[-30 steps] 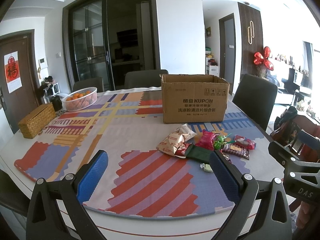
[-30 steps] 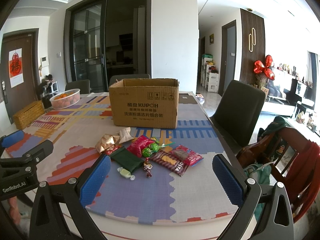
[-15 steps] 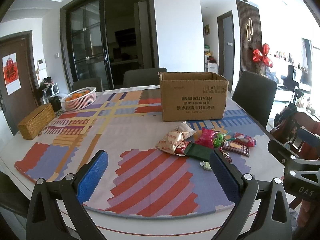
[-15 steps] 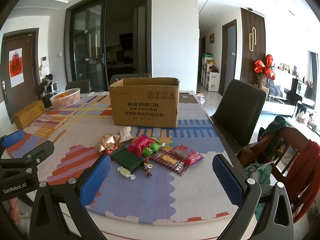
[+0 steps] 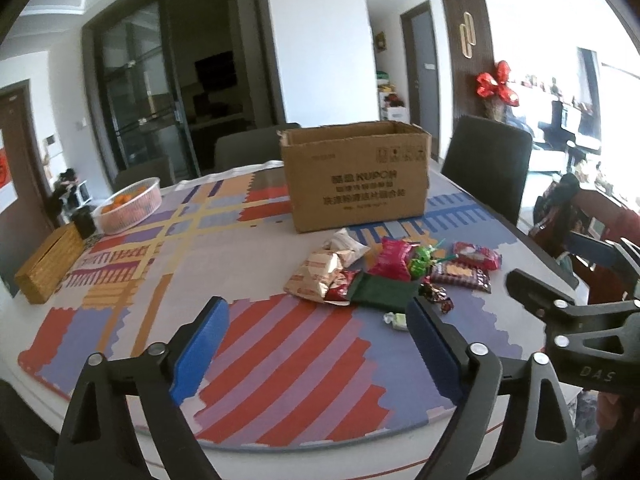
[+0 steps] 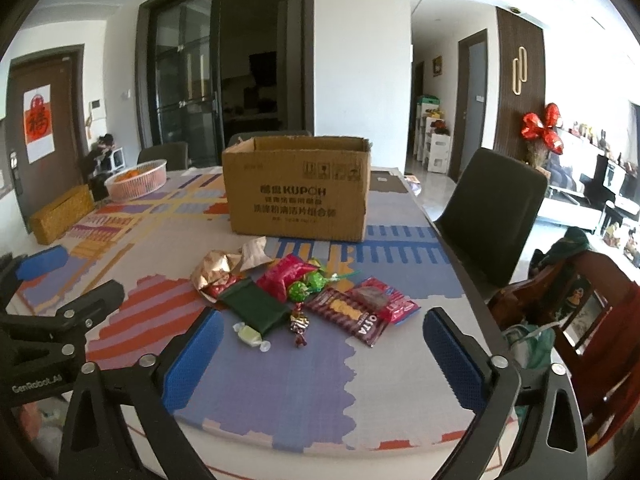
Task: Organize snacks
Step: 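Grasp the light green wrapped candy with the left tool while the right tool grasps the gold-wrapped chocolate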
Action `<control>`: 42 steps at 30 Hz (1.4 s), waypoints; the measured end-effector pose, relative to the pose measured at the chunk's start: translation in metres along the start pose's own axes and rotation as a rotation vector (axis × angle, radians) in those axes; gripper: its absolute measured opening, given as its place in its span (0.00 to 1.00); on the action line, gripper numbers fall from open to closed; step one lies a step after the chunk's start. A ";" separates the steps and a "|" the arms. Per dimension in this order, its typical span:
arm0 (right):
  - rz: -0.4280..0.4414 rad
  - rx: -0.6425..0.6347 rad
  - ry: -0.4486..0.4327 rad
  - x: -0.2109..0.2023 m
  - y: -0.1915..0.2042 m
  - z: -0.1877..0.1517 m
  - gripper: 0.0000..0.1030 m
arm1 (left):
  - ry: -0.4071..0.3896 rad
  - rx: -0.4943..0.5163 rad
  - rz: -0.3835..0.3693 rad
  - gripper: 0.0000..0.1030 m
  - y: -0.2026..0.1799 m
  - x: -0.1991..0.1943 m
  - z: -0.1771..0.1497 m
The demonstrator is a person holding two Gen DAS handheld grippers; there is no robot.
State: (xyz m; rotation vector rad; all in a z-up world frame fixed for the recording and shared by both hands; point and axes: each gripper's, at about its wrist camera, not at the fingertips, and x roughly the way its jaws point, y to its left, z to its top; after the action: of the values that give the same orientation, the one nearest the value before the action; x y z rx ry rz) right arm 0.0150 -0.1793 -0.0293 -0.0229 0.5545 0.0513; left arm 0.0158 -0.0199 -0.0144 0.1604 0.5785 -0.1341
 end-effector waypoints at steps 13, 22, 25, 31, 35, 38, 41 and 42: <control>0.078 -0.029 0.120 0.053 -0.002 -0.007 0.65 | 0.094 0.090 -0.175 0.65 -0.024 0.055 -0.008; 0.146 -0.045 0.189 0.085 0.000 -0.010 0.51 | 0.171 0.103 -0.288 0.52 -0.033 0.088 -0.011; 0.169 -0.038 0.211 0.094 0.000 -0.011 0.47 | 0.193 0.103 -0.318 0.47 -0.036 0.096 -0.013; 0.191 -0.044 0.240 0.109 0.003 -0.014 0.41 | 0.230 0.090 -0.368 0.42 -0.037 0.113 -0.015; 0.208 -0.043 0.257 0.118 0.002 -0.014 0.37 | 0.244 0.090 -0.385 0.41 -0.038 0.122 -0.017; 0.216 -0.037 0.269 0.123 0.002 -0.016 0.36 | 0.253 0.086 -0.398 0.41 -0.038 0.127 -0.019; 0.232 -0.024 0.279 0.129 0.000 -0.016 0.35 | 0.270 0.079 -0.408 0.41 -0.037 0.135 -0.020; 0.236 -0.021 0.283 0.131 -0.001 -0.017 0.35 | 0.272 0.080 -0.409 0.41 -0.038 0.136 -0.020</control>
State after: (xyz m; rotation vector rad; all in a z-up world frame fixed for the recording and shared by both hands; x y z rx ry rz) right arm 0.1170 -0.1752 -0.1123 0.0153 0.8379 0.2876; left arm 0.1118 -0.0647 -0.1106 0.1372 0.8742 -0.5390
